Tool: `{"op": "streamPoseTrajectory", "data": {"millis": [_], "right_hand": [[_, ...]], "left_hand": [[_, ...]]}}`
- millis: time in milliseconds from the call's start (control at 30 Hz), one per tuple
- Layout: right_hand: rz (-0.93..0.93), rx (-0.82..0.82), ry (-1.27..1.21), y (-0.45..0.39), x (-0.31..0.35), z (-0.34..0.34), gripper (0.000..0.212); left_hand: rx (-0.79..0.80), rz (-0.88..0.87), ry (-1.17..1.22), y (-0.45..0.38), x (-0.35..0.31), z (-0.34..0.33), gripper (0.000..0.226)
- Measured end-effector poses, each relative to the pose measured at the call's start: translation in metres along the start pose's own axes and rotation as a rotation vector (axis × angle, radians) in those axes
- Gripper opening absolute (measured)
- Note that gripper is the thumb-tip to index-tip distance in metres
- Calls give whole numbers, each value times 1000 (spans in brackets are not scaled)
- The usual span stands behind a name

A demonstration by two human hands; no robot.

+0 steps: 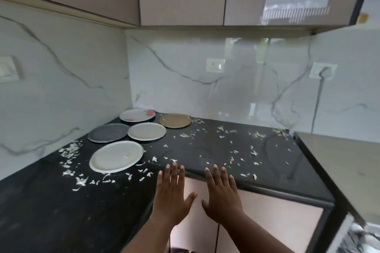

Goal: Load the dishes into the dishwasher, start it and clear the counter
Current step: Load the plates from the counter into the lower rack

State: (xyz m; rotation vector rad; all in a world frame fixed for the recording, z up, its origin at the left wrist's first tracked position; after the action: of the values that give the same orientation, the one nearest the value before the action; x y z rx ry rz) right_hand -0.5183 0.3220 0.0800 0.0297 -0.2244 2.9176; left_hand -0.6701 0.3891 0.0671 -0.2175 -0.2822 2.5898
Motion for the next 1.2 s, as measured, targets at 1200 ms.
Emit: {"op": "streamPoseTrajectory", "data": {"millis": [1200], "right_hand": [[176,255,99,-266,-17,3,85]], "left_hand": [[42,553,179,-229,109,-8,92]]}}
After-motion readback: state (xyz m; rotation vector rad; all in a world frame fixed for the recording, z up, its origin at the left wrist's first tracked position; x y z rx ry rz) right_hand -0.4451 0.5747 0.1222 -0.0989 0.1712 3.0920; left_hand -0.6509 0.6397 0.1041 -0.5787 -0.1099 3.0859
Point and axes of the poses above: each hand's wrist, its own y-axis away from the middle knuckle, its own z-axis out of the back of the hand, x = y × z, the point moved 2 cm from there along -y, towards the middle knuckle, and after that the axes turned 2 degrees about y, right-handed, at the moved point
